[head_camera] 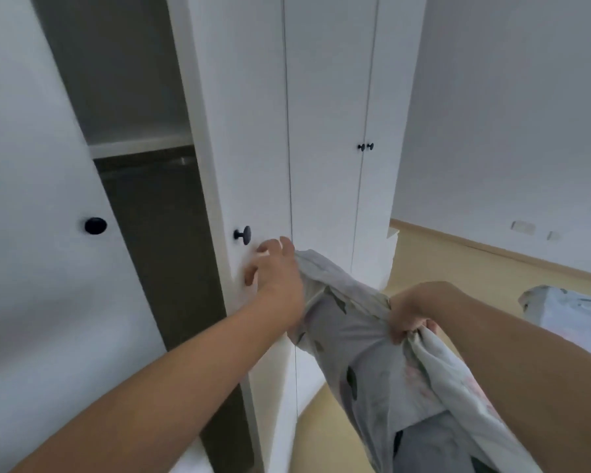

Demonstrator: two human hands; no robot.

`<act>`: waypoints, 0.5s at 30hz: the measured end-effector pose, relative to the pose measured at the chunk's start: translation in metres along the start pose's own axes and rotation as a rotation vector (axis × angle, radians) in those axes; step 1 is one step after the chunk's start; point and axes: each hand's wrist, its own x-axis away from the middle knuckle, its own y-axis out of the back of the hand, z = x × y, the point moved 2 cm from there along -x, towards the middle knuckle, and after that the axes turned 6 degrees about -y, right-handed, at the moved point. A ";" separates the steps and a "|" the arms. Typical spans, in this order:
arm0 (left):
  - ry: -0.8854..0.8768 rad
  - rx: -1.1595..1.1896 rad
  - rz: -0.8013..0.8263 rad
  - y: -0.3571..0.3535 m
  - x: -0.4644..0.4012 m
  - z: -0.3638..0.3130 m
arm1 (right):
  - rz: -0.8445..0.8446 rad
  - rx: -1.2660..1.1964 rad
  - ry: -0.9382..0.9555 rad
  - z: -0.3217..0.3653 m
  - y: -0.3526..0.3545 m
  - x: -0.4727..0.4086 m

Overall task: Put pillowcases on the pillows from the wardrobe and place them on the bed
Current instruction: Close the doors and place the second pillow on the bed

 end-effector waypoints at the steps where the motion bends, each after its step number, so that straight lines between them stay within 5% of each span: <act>1: 0.049 0.004 0.011 -0.008 0.000 0.011 | 0.005 0.022 0.021 0.010 0.003 -0.002; 6: 0.198 0.050 0.169 -0.050 -0.002 0.062 | -0.026 -0.017 0.091 0.050 0.011 -0.012; 15: 0.243 0.010 0.147 -0.095 -0.020 0.092 | -0.037 0.045 0.123 0.068 0.023 -0.028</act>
